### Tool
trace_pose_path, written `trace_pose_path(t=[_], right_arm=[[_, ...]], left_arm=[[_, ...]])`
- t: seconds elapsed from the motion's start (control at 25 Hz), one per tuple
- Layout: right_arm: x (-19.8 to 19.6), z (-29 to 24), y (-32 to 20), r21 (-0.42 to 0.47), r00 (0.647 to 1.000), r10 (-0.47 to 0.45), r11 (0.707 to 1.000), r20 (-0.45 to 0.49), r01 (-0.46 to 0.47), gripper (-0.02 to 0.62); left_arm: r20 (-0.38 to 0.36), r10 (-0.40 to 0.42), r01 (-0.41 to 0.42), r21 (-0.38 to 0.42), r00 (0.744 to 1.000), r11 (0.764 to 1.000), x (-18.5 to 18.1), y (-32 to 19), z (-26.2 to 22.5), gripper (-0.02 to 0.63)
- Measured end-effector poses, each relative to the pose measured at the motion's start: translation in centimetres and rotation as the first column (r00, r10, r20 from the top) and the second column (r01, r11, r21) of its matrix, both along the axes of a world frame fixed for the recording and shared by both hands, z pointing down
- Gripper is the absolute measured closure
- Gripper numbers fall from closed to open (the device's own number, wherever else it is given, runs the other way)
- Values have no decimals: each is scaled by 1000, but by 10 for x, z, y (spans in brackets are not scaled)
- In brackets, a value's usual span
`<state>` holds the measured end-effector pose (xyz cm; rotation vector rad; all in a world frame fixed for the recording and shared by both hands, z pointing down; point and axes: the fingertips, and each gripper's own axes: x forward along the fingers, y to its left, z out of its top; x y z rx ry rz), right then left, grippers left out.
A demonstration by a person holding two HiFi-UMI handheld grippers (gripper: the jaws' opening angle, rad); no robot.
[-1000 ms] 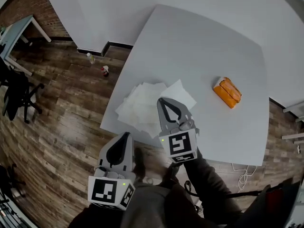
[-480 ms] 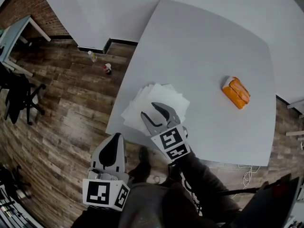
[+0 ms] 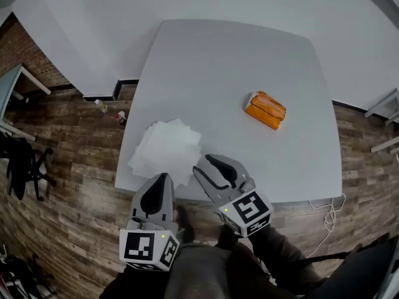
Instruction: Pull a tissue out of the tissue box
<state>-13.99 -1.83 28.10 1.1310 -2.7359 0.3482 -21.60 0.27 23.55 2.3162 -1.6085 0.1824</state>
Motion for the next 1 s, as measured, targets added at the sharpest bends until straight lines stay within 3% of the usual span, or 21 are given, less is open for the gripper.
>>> trace_pose_path(t=[0.12,0.28,0.4,0.56,0.8,1.0], right_arm=[[57,-24,22,-4,994,82,997,66,-82,448],[127,-43,39,33,975,194,979,110,-199,505],[176,-52,54,47,954,267,960,136,-275,585],[235,-62,75,46,930,324,941,176,-336,592],[278,-58,91,16,923,336,938,185,-345,592],[283,-56,88,12,925,326,942,193,-334,592]], left_arm=[[10,59,-60,50,998,997,53,6,-12,606],[31,113,-116,170,993,979,125,6,-32,606],[39,178,-182,166,983,969,178,14,-33,606],[71,236,-245,149,969,958,237,28,-28,606],[112,238,-252,136,965,958,287,42,-26,606],[127,235,-250,122,964,961,296,41,-21,606]])
